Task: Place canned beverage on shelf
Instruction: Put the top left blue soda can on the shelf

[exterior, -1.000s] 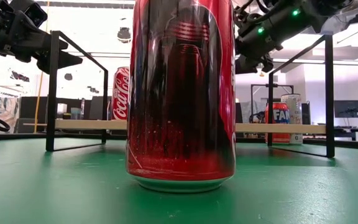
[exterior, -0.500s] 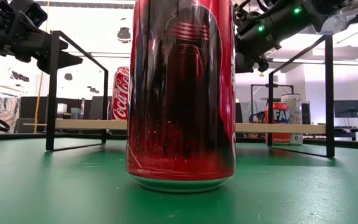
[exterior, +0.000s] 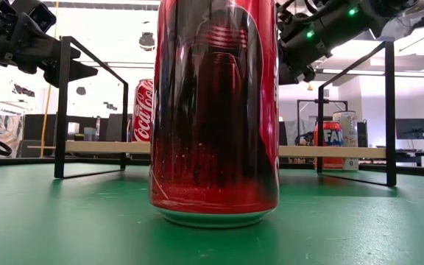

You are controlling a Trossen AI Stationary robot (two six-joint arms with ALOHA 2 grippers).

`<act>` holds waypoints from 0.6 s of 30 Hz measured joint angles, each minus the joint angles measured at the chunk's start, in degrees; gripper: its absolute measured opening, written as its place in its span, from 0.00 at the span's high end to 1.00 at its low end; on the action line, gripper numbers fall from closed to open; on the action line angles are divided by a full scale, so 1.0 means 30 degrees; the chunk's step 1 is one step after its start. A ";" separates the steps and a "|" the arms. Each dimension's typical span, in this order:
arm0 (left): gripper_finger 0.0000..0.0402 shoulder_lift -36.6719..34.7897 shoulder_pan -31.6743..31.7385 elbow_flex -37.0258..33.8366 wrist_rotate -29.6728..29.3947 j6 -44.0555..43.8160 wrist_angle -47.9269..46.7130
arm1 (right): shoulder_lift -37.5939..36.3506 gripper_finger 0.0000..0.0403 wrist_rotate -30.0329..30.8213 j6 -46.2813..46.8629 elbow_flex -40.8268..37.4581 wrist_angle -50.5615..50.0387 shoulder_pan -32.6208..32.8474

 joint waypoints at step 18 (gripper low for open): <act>0.24 0.0000 -0.0004 0.0000 0.0007 -0.0013 -0.0086 | -0.0038 0.22 -0.0101 -0.3587 0.3202 -0.2293 0.0397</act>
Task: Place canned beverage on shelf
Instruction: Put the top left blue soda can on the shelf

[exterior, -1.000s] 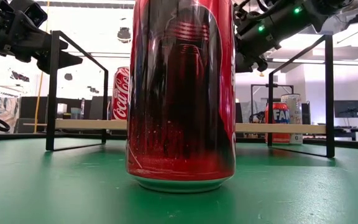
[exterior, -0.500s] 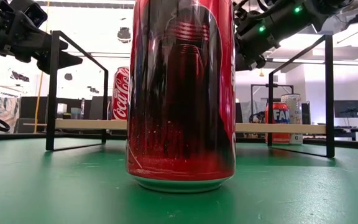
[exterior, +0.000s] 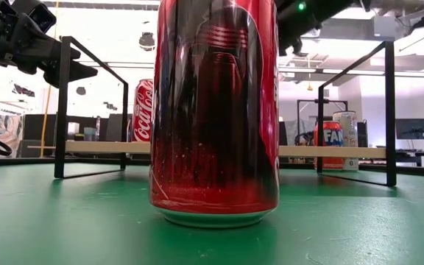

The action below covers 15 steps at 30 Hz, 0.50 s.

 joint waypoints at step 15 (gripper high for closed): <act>0.24 -0.0007 0.0007 0.0000 0.0068 -0.0085 -0.0093 | -0.0885 0.22 -1.2756 -0.3603 0.4462 -1.1288 -0.4422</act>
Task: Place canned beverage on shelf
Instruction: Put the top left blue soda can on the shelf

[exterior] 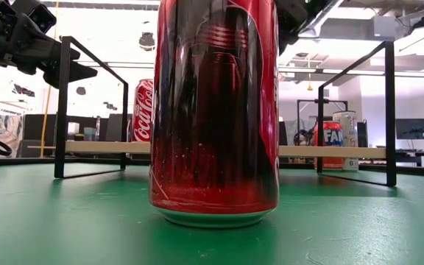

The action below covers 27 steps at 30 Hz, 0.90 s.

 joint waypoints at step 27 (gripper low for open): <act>0.24 0.0000 -0.0007 0.0000 -0.0075 0.0452 -0.0238 | -0.0324 0.21 -0.3063 0.0050 0.2971 -0.2824 -0.1969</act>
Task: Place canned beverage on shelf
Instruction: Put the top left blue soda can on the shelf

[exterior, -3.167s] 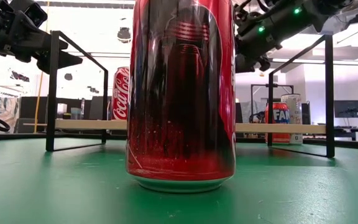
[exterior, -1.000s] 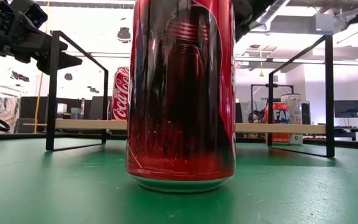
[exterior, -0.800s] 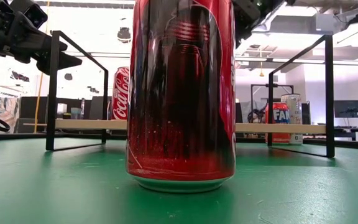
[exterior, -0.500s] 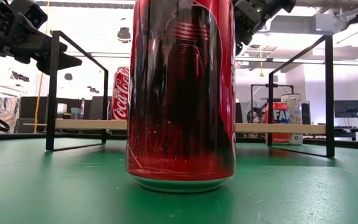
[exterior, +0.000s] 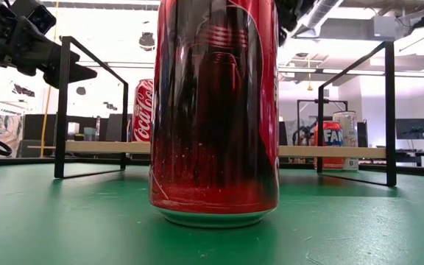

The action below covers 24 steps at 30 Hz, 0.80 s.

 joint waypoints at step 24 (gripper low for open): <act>0.24 0.0002 0.0002 0.0000 -0.2677 -0.0684 -0.0938 | 0.0466 0.02 0.0051 0.0073 0.0504 -0.2443 0.0463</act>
